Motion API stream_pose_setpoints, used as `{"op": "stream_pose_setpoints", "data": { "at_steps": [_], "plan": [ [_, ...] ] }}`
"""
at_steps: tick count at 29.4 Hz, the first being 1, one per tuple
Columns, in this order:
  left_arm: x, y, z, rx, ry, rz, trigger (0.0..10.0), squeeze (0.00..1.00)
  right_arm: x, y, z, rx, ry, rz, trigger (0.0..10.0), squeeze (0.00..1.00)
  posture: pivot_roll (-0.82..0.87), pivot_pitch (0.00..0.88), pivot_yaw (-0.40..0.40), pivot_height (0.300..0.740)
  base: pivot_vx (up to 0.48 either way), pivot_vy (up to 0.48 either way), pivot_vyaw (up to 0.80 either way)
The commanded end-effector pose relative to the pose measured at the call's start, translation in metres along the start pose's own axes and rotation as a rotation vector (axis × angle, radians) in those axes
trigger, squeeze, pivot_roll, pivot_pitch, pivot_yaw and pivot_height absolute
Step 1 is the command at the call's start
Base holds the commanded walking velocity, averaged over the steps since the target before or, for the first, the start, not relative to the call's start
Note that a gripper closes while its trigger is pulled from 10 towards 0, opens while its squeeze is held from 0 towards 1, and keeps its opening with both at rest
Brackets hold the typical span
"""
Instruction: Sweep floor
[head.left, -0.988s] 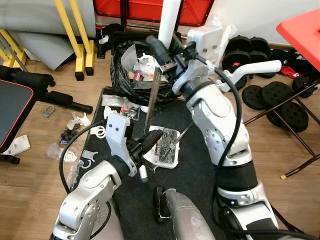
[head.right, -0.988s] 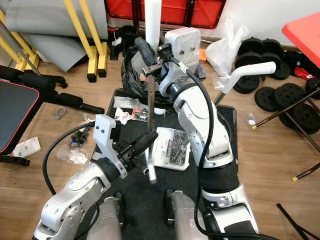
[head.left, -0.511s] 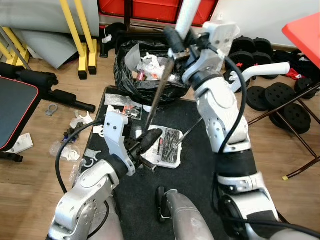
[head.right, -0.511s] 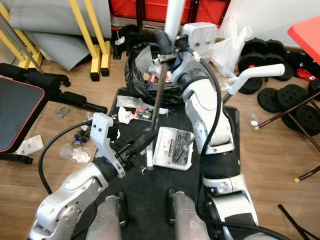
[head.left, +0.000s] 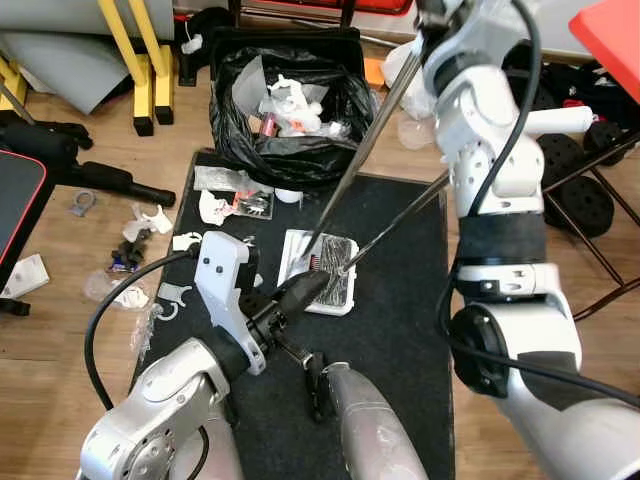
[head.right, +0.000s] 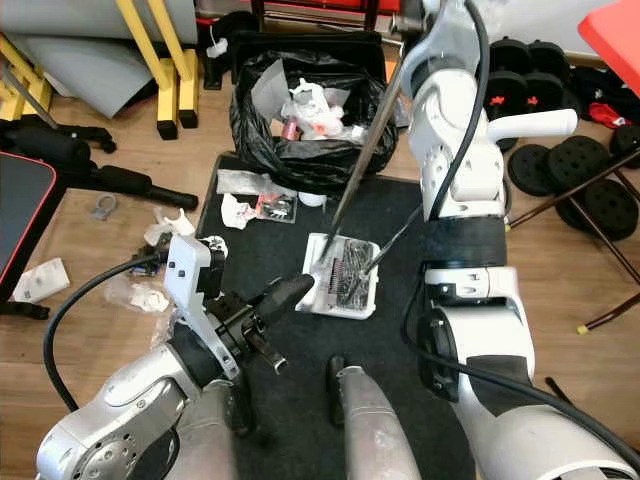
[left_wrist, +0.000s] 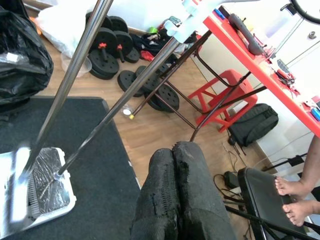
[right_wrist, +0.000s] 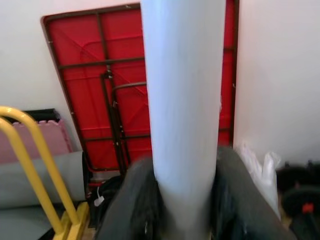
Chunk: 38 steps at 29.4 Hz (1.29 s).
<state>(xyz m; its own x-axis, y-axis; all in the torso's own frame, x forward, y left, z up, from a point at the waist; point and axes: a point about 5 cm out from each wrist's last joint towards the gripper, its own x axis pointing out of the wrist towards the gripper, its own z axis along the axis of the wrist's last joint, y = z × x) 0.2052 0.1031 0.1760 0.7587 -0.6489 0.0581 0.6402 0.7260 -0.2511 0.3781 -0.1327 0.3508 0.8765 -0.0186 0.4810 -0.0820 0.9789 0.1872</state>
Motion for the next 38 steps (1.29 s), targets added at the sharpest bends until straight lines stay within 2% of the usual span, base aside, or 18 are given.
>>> {"op": "stream_pose_setpoints", "data": {
  "at_steps": [1, 2, 3, 4, 5, 8, 9, 11, 16, 17, 24, 31, 38],
  "plan": [
    [-0.003, -0.003, -0.003, -0.014, 0.018, -0.006, 10.0, 0.00, 0.002, 0.009, 0.032, -0.006, -0.200, 0.051, 10.0, 0.00, -0.13, 0.413, -0.169, 0.740, 0.000, 0.000, 0.00],
    [-0.002, -0.003, -0.003, -0.014, 0.020, -0.003, 10.0, 0.00, 0.002, 0.017, 0.037, -0.078, -0.279, 0.097, 10.0, 0.00, -0.13, 0.409, -0.170, 0.740, 0.000, 0.000, 0.00],
    [-0.002, -0.003, -0.003, -0.014, 0.020, -0.003, 10.0, 0.00, 0.002, 0.017, 0.037, -0.078, -0.279, 0.097, 10.0, 0.00, -0.13, 0.409, -0.170, 0.740, 0.000, 0.000, 0.00],
    [-0.002, -0.003, -0.002, -0.014, 0.023, 0.000, 10.0, 0.00, 0.000, 0.030, 0.033, -0.094, -0.307, 0.163, 10.0, 0.00, -0.13, 0.407, -0.171, 0.740, 0.000, 0.000, 0.00],
    [-0.002, -0.003, -0.002, -0.014, 0.023, 0.000, 10.0, 0.00, 0.000, 0.030, 0.033, -0.094, -0.307, 0.163, 10.0, 0.00, -0.13, 0.407, -0.171, 0.740, 0.000, 0.000, 0.00],
    [-0.001, -0.002, -0.002, -0.014, 0.022, 0.001, 10.0, 0.00, -0.005, 0.041, 0.024, 0.049, -0.289, 0.151, 10.0, 0.00, -0.14, 0.403, -0.173, 0.740, 0.000, 0.000, 0.00],
    [-0.001, -0.002, -0.002, -0.014, 0.022, 0.001, 10.0, 0.00, -0.005, 0.041, 0.024, 0.049, -0.289, 0.151, 10.0, 0.00, -0.14, 0.403, -0.173, 0.740, 0.000, 0.000, 0.00],
    [0.000, -0.003, -0.001, -0.016, 0.021, 0.000, 10.0, 0.00, -0.011, 0.045, 0.023, 0.108, -0.331, 0.145, 10.0, 0.00, -0.14, 0.402, -0.174, 0.740, 0.000, 0.000, 0.00],
    [0.001, -0.002, -0.001, -0.018, 0.019, -0.002, 10.0, 0.00, -0.016, 0.050, 0.015, 0.103, -0.314, 0.166, 10.0, 0.00, -0.15, 0.401, -0.176, 0.740, 0.000, 0.000, 0.00],
    [0.001, -0.003, -0.001, -0.018, 0.017, -0.002, 10.0, 0.00, -0.019, 0.052, 0.006, 0.114, -0.316, 0.172, 10.0, 0.00, -0.15, 0.401, -0.179, 0.740, 0.000, 0.000, 0.00],
    [0.002, -0.002, 0.000, -0.018, 0.014, 0.000, 10.0, 0.00, -0.027, 0.055, -0.012, 0.133, -0.297, 0.170, 10.0, 0.00, -0.15, 0.403, -0.180, 0.740, 0.000, 0.000, 0.00],
    [0.001, -0.002, 0.001, -0.018, 0.018, -0.001, 10.0, 0.00, -0.039, 0.066, -0.032, 0.224, -0.239, 0.169, 10.0, 0.00, -0.14, 0.406, -0.173, 0.740, 0.000, 0.000, 0.00],
    [0.000, -0.001, 0.001, -0.018, 0.021, -0.001, 10.0, 0.00, -0.041, 0.076, -0.033, 0.297, -0.250, 0.174, 10.0, 0.00, -0.14, 0.408, -0.171, 0.740, 0.000, 0.000, 0.00]
  ]
}}
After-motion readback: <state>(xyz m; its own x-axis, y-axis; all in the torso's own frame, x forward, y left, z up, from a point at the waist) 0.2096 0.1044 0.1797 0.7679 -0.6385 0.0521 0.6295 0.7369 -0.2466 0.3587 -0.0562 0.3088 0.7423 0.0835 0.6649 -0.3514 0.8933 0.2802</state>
